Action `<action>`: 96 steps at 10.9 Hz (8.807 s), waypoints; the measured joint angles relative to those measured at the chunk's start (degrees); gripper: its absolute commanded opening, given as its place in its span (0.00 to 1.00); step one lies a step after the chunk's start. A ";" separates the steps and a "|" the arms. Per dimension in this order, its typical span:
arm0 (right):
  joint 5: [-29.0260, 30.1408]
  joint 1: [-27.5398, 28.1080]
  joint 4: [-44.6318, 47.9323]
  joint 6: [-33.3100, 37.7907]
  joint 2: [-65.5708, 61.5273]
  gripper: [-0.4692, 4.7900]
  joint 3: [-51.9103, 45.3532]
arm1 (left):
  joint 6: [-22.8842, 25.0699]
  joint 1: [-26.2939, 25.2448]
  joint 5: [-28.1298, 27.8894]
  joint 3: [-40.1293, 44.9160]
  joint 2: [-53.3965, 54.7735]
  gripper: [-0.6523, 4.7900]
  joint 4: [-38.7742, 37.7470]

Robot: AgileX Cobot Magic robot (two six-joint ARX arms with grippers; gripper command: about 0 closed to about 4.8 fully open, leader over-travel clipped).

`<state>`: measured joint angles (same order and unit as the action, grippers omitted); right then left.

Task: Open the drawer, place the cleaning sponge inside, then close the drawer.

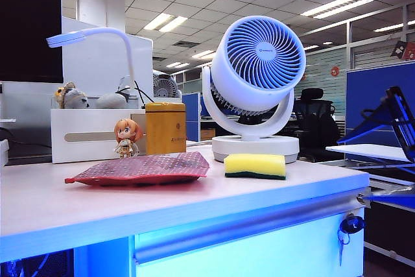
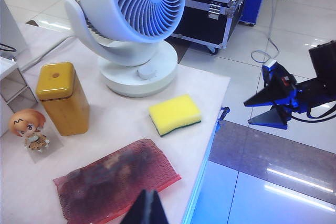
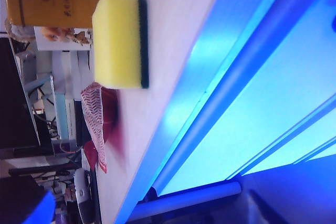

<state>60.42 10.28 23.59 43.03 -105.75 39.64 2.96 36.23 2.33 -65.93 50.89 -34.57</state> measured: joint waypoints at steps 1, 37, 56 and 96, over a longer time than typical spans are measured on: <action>-0.31 -0.07 -0.04 0.28 0.00 1.00 0.00 | 0.00 0.00 0.02 0.00 0.00 0.11 -0.02; 2.84 -1.97 52.06 25.46 -23.52 1.00 -0.70 | -1.31 0.00 -0.02 0.00 -0.07 0.11 -1.05; -7.98 28.83 51.69 34.23 -5.31 1.00 3.52 | -1.31 0.00 -0.15 0.00 -0.09 0.11 -1.75; -52.92 -24.90 -40.65 -36.24 11.21 0.08 7.96 | -1.29 0.00 -0.02 0.00 -0.09 0.11 0.02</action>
<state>7.51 -14.61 -17.06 6.79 -94.54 47.59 1.67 36.23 2.31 -65.93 50.81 -34.54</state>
